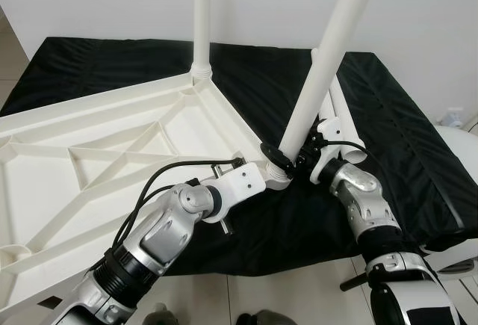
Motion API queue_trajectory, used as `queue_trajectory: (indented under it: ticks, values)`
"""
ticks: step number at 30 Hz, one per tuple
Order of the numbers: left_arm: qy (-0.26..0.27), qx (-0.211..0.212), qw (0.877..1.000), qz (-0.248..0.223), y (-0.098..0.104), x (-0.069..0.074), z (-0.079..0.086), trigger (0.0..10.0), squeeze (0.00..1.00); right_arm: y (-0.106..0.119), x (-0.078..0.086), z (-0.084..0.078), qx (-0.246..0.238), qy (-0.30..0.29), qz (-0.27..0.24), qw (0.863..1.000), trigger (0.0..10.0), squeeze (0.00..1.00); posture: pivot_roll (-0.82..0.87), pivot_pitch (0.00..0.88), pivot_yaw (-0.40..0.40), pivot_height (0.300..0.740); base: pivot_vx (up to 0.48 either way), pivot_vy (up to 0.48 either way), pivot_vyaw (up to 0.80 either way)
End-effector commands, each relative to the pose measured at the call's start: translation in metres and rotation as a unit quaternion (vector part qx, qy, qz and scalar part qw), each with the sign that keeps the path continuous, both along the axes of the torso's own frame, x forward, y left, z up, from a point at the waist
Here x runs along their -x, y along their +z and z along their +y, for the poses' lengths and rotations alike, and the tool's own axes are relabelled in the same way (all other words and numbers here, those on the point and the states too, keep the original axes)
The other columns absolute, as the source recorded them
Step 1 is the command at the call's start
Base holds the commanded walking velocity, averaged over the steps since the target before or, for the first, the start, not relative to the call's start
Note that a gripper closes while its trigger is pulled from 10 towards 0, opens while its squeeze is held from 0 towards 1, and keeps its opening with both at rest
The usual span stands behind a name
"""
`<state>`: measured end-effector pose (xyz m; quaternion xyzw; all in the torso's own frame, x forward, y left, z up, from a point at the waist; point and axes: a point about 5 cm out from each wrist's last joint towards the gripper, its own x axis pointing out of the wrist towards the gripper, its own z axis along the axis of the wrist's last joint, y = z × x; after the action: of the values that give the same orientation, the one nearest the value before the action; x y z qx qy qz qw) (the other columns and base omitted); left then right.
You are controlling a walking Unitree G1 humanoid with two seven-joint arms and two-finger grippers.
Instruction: Building children table
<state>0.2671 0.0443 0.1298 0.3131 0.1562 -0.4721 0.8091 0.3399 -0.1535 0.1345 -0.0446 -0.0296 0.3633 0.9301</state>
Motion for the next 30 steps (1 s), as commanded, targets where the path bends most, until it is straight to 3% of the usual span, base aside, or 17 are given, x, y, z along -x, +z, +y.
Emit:
queue_trajectory:
  ticks: [1,3,4,5,7,8,20,21,23,24,30]
  values:
    - [-0.022,0.013,0.999,-0.032,0.011,0.003,-0.008,10.0,0.0,-0.003,-0.003,-0.006,0.014,0.002,0.008,1.0,10.0,0.0,0.05,0.0,-0.078,0.74,0.0,0.0,0.0]
    - [-0.022,0.013,0.999,-0.032,0.011,0.003,-0.008,10.0,0.0,-0.003,-0.003,-0.006,0.014,0.002,0.008,1.0,10.0,0.0,0.05,0.0,-0.078,0.74,0.0,0.0,0.0]
    - [-0.022,0.013,0.999,-0.032,0.011,0.004,-0.008,10.0,0.0,-0.005,-0.003,-0.005,0.015,0.009,0.011,1.0,4.9,0.0,0.05,0.0,-0.081,0.74,0.0,0.0,0.0]
    - [-0.021,0.013,0.999,-0.032,0.011,0.004,-0.008,10.0,0.0,-0.007,-0.002,-0.005,0.015,0.016,0.013,1.0,1.3,0.0,0.05,0.0,-0.083,0.74,0.0,0.0,0.0]
    - [-0.021,0.013,0.999,-0.032,0.011,0.004,-0.008,10.0,0.0,-0.009,-0.002,-0.005,0.014,0.021,0.013,1.0,1.3,0.0,0.05,0.0,-0.083,0.74,0.0,0.0,0.0]
    - [-0.021,0.013,0.999,-0.032,0.011,0.004,-0.008,10.0,0.0,-0.01,-0.002,-0.006,0.013,0.026,0.014,0.999,0.0,0.0,0.05,0.0,-0.084,0.74,0.0,0.0,0.0]
    - [-0.026,0.013,0.999,-0.034,0.01,0.003,-0.01,10.0,0.0,-0.016,0.001,-0.011,0.011,0.031,0.015,0.999,0.0,0.0,0.05,0.0,-0.081,0.74,0.0,0.0,0.0]
    - [-0.027,0.013,0.999,-0.034,0.01,0.004,-0.01,10.0,0.0,-0.017,0.001,-0.013,0.012,0.024,0.014,1.0,6.8,0.0,0.05,0.0,-0.082,0.74,0.0,0.0,0.0]
    - [-0.028,0.012,0.999,-0.033,0.009,0.004,-0.01,10.0,0.0,-0.017,0.001,-0.013,0.012,0.02,0.014,1.0,6.8,0.0,0.05,0.0,-0.082,0.74,0.0,0.0,0.0]
    - [-0.028,0.012,0.999,-0.033,0.009,0.005,-0.01,10.0,0.0,-0.017,0.001,-0.014,0.008,0.015,0.014,1.0,10.0,0.0,0.05,0.0,-0.083,0.74,0.0,0.0,0.0]
    - [-0.027,0.014,0.999,-0.033,0.008,0.006,-0.011,10.0,0.0,-0.019,0.001,-0.015,-0.02,-0.012,0.022,0.999,10.0,0.0,0.05,0.0,-0.088,0.74,0.0,0.0,0.0]
